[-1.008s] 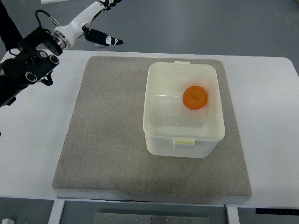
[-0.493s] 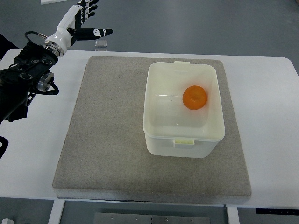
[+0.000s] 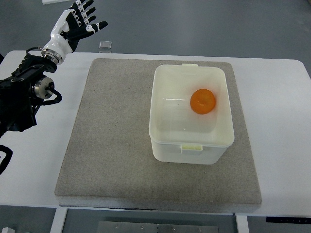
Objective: Put orange in box with left hand
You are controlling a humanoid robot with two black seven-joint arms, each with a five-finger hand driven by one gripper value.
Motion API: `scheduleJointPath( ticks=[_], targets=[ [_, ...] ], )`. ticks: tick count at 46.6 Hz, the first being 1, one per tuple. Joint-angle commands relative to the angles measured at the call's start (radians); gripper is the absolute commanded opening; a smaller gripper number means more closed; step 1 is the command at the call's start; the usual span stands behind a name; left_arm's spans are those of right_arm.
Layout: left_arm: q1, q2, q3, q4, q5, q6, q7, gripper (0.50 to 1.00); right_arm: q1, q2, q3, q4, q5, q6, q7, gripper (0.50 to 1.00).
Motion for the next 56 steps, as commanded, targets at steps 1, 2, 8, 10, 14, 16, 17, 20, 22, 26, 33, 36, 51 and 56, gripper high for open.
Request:
scheduleJointPath(
  ticks=[1,2,8,10,14,16,17,20,22,26,33,36,51,56],
  targets=[
    [0.006,0.000,0.000,0.003,-0.066,-0.043,0.000,0.999,0.000,0.000,0.001,0.001,0.001,0.000,0.000,0.932],
    [0.013,0.000,-0.002,0.004,-0.082,-0.052,0.000,0.999,0.000,0.000,0.000,0.000,0.001,0.000,0.000,0.932],
    [0.037,-0.024,-0.002,0.037,-0.184,-0.106,0.000,1.000,0.000,0.000,0.000,0.000,0.001,0.000,0.000,0.932],
    [0.048,-0.038,-0.002,0.046,-0.211,-0.112,0.011,0.999,0.000,0.000,0.000,0.000,-0.001,0.000,0.000,0.932],
    [0.063,-0.057,-0.003,0.055,-0.251,-0.108,0.033,0.999,0.000,0.000,0.000,0.001,0.001,0.000,0.000,0.932],
    [0.071,-0.058,-0.003,0.055,-0.256,-0.108,0.031,0.999,0.000,0.000,0.000,0.000,0.001,0.000,0.000,0.932],
    [0.072,-0.058,-0.003,0.055,-0.256,-0.109,0.029,0.999,0.000,0.000,0.001,0.000,0.001,0.000,0.001,0.932],
    [0.074,-0.057,-0.006,0.055,-0.257,-0.115,0.029,0.999,0.000,0.000,0.001,0.000,0.001,0.000,0.000,0.932],
    [0.077,-0.052,-0.012,0.055,-0.258,-0.120,0.028,0.999,0.000,0.000,0.001,0.001,0.001,0.000,0.000,0.932],
    [0.077,-0.048,-0.064,0.057,-0.258,-0.120,0.028,1.000,0.000,0.000,0.001,0.001,0.001,0.000,0.000,0.932],
    [0.076,-0.049,-0.144,0.060,-0.248,-0.120,0.028,0.999,0.000,0.000,0.000,0.000,-0.001,0.000,0.000,0.932],
    [0.071,-0.048,-0.146,0.060,-0.248,-0.118,0.026,0.999,0.000,0.000,0.001,0.000,0.001,0.000,0.000,0.932],
    [0.049,-0.057,-0.146,0.058,-0.248,-0.108,0.026,0.999,0.000,0.000,0.000,0.000,-0.001,0.000,0.000,0.932],
    [0.046,-0.060,-0.147,0.058,-0.248,-0.106,0.026,0.999,0.000,0.000,0.001,0.000,-0.001,0.000,0.000,0.932]
  ],
)
